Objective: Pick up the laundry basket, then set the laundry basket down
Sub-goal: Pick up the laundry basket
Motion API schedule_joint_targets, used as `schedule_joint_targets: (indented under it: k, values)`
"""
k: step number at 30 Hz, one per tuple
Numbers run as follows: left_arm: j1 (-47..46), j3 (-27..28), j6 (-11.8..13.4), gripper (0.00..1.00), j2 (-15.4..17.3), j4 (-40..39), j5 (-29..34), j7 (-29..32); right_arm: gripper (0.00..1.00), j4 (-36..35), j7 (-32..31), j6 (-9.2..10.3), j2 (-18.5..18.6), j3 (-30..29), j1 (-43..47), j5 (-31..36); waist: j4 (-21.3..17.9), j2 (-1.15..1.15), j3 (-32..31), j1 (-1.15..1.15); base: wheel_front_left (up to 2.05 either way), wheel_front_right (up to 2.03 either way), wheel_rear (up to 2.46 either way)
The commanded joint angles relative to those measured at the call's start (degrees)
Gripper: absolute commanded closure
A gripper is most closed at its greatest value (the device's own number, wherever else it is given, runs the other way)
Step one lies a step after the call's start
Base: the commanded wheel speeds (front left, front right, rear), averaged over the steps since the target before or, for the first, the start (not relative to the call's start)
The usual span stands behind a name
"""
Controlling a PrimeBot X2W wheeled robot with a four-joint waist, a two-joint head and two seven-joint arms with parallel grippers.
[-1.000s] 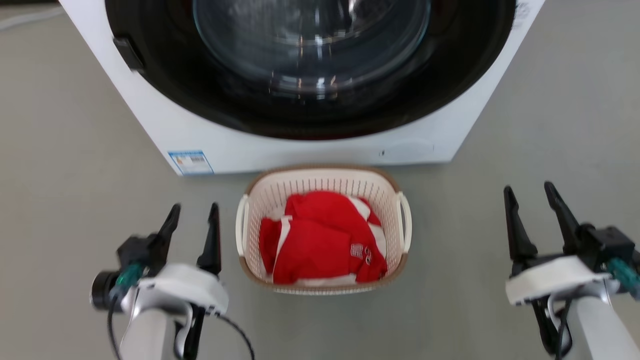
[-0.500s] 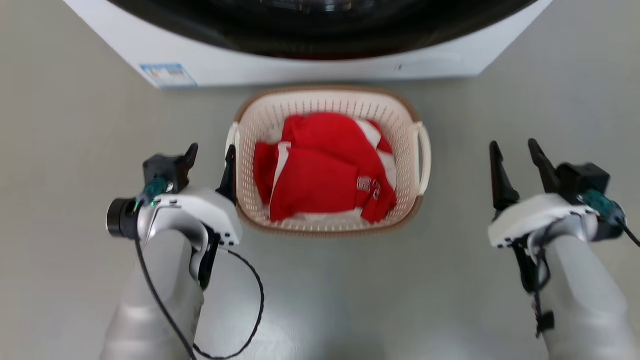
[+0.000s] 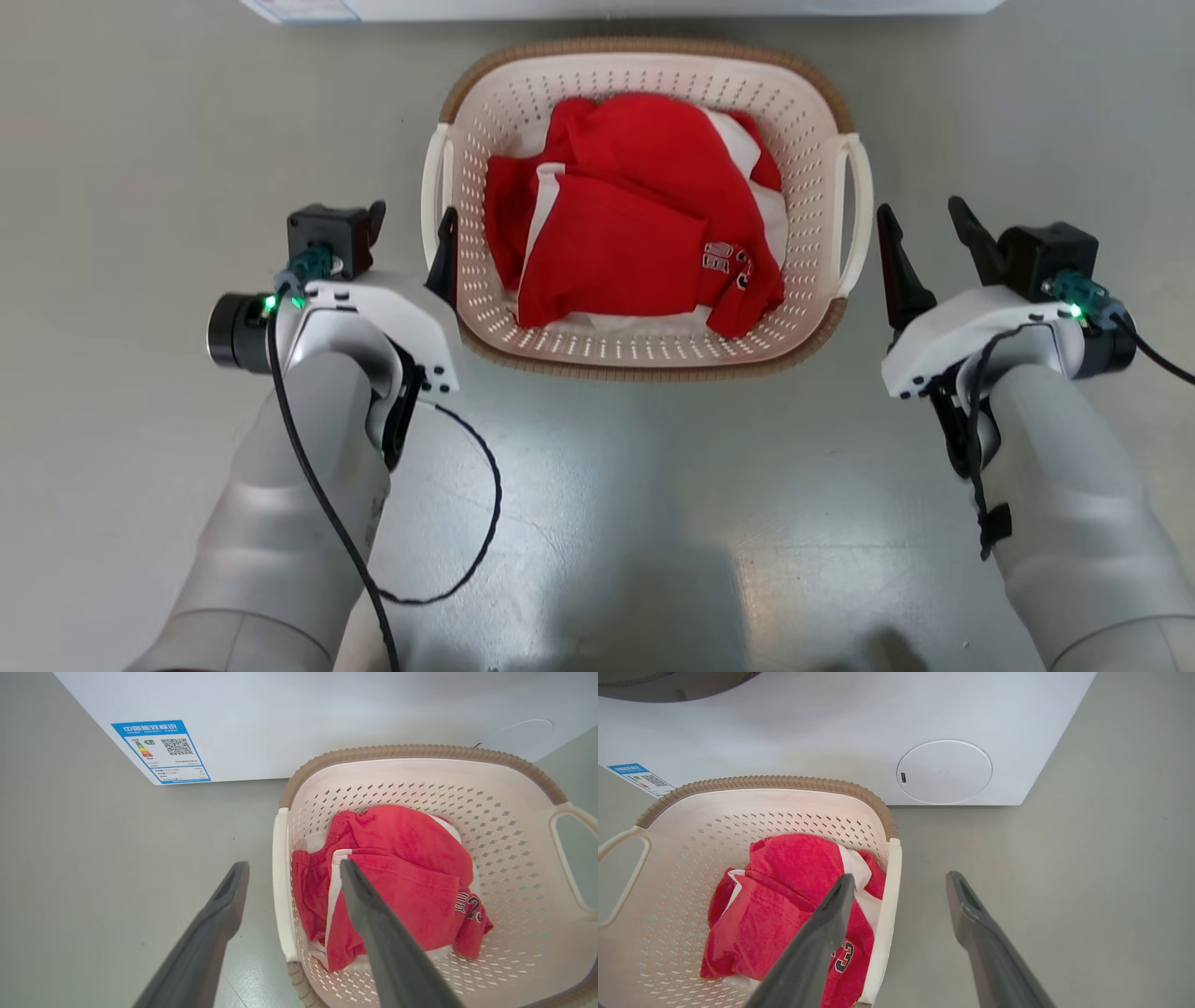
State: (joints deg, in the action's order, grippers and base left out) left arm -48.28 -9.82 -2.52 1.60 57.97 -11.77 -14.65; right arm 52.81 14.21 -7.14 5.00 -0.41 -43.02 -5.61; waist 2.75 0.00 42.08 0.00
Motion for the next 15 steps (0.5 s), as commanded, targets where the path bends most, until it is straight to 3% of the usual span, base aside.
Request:
schedule_joint_targets:
  k: [1, 15]
  values:
    - [-0.9, 0.5, 0.5, 0.0, 1.3, -0.2, -0.8, -0.3, 0.0, -0.4, 0.8, -0.35, -0.8, 1.4, -0.1, -0.5, 0.1, 0.0, 1.0, 0.0, 0.0, 0.0, 0.0]
    - [-4.9, -3.0, 1.2, 0.0, 1.3, 4.5, -2.1, -0.3, 0.0, 0.9, 0.8, -0.35, -0.5, 2.7, -2.4, -0.7, 0.4, 0.0, 4.9, 0.0, 0.0, 0.0, 0.0]
